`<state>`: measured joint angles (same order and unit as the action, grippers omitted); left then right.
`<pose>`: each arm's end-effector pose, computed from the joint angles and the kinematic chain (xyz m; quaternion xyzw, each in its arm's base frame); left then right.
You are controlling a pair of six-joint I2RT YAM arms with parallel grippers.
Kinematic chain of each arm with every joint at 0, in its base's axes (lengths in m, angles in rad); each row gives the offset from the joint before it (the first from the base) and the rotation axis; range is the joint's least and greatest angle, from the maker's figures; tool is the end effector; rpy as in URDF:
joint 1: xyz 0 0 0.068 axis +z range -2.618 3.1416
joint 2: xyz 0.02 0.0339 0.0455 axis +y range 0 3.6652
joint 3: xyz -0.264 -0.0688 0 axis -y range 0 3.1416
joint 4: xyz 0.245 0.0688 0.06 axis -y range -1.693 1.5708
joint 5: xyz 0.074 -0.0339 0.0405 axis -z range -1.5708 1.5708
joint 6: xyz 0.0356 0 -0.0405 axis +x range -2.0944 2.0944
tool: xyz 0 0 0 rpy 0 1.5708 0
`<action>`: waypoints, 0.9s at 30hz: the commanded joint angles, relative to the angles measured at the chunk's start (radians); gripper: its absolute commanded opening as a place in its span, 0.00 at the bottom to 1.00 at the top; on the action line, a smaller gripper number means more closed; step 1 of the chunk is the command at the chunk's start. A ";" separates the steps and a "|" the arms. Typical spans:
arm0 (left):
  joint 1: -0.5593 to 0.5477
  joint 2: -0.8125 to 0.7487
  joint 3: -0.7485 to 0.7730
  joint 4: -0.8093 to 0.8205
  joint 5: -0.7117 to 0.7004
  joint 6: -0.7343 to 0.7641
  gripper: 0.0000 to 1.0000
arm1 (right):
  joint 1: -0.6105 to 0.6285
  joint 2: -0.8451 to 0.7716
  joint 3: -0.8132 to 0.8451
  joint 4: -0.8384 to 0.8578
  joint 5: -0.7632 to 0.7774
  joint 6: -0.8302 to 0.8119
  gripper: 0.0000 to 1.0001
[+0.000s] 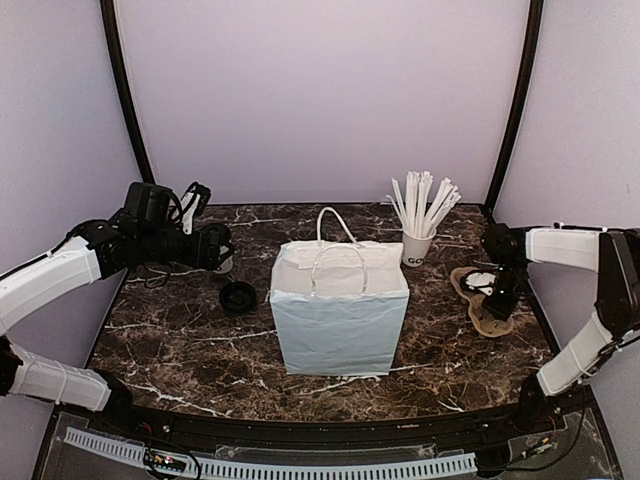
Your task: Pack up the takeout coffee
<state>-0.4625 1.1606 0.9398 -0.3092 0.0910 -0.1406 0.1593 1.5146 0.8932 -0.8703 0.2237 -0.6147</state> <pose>0.2324 -0.1195 0.3052 0.1612 0.8519 -0.1852 0.4626 0.2460 0.0315 0.1749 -0.3707 0.9212 -0.1175 0.0131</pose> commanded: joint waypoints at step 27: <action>0.007 -0.015 -0.013 0.018 0.077 0.006 0.89 | -0.150 0.035 0.191 -0.016 -0.297 0.057 0.34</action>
<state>-0.4625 1.1610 0.9398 -0.3077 0.1532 -0.1410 0.0074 1.5150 1.0878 -0.9146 -0.0326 -0.5846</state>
